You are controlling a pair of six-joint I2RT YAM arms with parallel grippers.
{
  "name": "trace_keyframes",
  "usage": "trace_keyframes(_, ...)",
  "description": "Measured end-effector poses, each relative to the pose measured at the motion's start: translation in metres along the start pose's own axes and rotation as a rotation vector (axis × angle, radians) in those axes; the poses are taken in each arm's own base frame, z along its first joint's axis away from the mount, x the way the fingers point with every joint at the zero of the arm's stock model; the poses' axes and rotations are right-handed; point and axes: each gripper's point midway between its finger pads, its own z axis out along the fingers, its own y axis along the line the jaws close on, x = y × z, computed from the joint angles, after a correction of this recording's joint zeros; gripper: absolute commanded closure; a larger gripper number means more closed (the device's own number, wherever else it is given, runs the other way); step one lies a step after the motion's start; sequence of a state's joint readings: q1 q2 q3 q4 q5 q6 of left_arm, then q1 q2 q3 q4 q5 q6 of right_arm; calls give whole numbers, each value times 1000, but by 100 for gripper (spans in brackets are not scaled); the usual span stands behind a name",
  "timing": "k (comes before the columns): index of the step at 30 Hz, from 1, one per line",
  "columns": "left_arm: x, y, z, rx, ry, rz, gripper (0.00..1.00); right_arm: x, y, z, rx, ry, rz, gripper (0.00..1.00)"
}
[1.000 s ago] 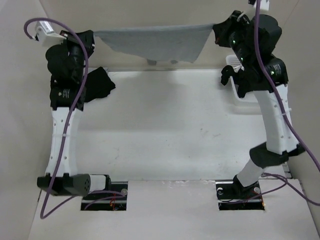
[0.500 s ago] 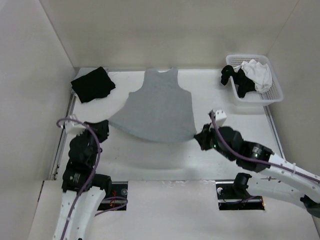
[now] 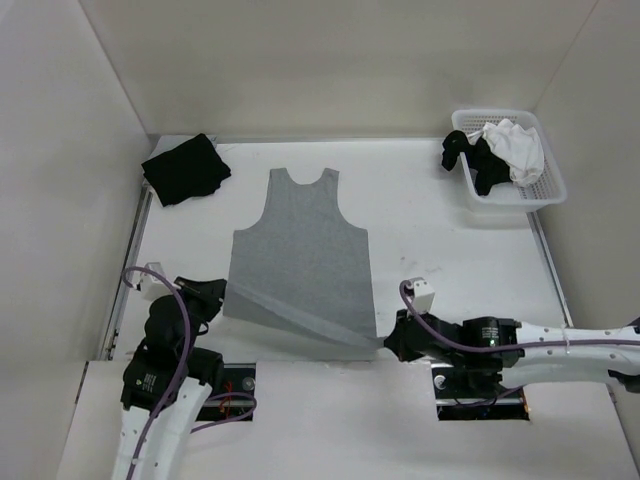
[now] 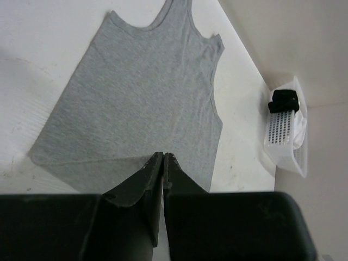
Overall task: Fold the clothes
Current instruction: Fold the tank top
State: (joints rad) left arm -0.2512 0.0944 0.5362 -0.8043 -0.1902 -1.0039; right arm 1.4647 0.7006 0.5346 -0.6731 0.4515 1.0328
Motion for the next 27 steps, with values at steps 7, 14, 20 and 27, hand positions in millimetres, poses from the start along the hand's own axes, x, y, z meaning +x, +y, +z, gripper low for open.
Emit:
trace_keyframes(7,-27,-6,44,-89,-98,-64,98,-105,-16,30,132,-149,106,99)
trace_keyframes(14,-39,13,154,-285,-100,-92,97,-272,-54,81,165,-285,190,100)
trace_keyframes(20,-67,-16,257,-282,-130,-88,92,-380,-91,143,136,-326,204,95)
trace_keyframes(27,-83,-14,345,-259,-132,-88,68,-418,-152,222,169,-310,260,57)
